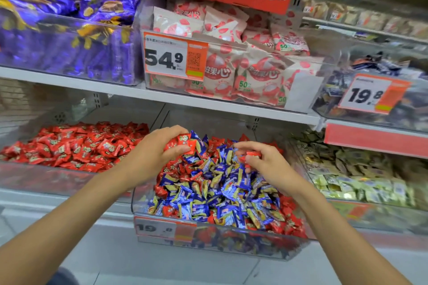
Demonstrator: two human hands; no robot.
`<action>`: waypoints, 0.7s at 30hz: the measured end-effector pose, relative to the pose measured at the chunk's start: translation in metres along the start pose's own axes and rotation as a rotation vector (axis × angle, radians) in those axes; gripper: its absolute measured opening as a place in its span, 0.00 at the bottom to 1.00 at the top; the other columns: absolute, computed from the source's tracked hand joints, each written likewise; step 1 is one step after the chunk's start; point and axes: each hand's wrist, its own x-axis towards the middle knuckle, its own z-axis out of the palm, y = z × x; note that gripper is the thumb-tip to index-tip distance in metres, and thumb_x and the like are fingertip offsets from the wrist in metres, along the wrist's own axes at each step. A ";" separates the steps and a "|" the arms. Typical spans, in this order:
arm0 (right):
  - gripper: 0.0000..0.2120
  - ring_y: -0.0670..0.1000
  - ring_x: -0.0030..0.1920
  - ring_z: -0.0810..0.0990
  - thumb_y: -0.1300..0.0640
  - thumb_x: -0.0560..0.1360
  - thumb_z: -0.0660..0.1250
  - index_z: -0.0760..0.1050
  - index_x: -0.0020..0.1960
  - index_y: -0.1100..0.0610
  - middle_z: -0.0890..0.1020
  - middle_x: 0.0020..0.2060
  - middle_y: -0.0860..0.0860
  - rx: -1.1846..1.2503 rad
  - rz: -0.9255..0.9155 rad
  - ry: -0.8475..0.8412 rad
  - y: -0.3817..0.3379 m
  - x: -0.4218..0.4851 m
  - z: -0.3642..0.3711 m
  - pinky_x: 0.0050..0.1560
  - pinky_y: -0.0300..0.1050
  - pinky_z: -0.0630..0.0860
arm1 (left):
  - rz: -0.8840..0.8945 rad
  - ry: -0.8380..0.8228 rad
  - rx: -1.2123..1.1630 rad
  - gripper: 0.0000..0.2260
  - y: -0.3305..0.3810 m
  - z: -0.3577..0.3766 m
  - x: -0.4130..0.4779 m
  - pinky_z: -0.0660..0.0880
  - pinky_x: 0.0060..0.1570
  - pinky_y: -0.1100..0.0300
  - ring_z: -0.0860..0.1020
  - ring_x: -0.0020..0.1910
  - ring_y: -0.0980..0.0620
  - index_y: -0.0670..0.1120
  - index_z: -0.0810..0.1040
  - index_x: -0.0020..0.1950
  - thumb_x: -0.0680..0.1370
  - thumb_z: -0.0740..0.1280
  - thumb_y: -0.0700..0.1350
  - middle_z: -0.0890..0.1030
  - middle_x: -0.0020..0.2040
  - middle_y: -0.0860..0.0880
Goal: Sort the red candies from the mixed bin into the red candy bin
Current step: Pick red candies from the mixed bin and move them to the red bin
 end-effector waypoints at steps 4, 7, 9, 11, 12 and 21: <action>0.17 0.43 0.34 0.73 0.68 0.79 0.57 0.78 0.52 0.49 0.79 0.46 0.50 0.115 0.027 0.071 -0.008 -0.005 -0.006 0.36 0.34 0.73 | -0.003 -0.056 -0.011 0.24 0.002 0.003 0.002 0.70 0.53 0.66 0.74 0.53 0.64 0.63 0.72 0.57 0.70 0.53 0.74 0.78 0.52 0.62; 0.15 0.39 0.34 0.74 0.67 0.79 0.57 0.78 0.52 0.51 0.79 0.44 0.49 0.070 0.033 0.058 -0.008 -0.008 -0.008 0.36 0.34 0.72 | -0.014 -0.019 -0.048 0.18 0.007 0.002 0.005 0.69 0.51 0.72 0.75 0.51 0.66 0.66 0.72 0.52 0.70 0.56 0.73 0.79 0.50 0.63; 0.13 0.38 0.32 0.74 0.64 0.80 0.58 0.78 0.52 0.51 0.79 0.40 0.47 0.006 0.039 0.061 -0.007 -0.008 -0.006 0.35 0.33 0.70 | -0.054 0.012 -0.078 0.09 0.008 -0.001 0.006 0.68 0.44 0.72 0.75 0.46 0.67 0.65 0.71 0.49 0.73 0.60 0.65 0.78 0.46 0.64; 0.09 0.38 0.31 0.74 0.59 0.80 0.60 0.79 0.51 0.52 0.78 0.36 0.46 -0.064 0.017 0.070 -0.009 -0.006 0.000 0.36 0.33 0.70 | -0.085 0.029 -0.112 0.06 0.008 -0.004 0.004 0.68 0.41 0.71 0.75 0.43 0.65 0.64 0.71 0.48 0.72 0.62 0.59 0.78 0.44 0.64; 0.08 0.39 0.30 0.74 0.57 0.80 0.61 0.79 0.50 0.53 0.79 0.34 0.47 -0.087 -0.003 0.064 -0.012 -0.005 0.005 0.36 0.34 0.70 | -0.097 0.034 -0.131 0.06 0.008 -0.006 0.003 0.69 0.41 0.70 0.76 0.43 0.64 0.63 0.71 0.48 0.72 0.62 0.58 0.78 0.45 0.64; 0.17 0.49 0.50 0.77 0.46 0.72 0.72 0.80 0.57 0.53 0.78 0.50 0.48 -0.519 -0.093 -0.490 -0.037 0.025 0.088 0.52 0.47 0.74 | -0.154 0.157 -0.247 0.05 -0.009 -0.027 -0.009 0.72 0.45 0.62 0.77 0.42 0.56 0.52 0.77 0.52 0.78 0.66 0.45 0.81 0.46 0.51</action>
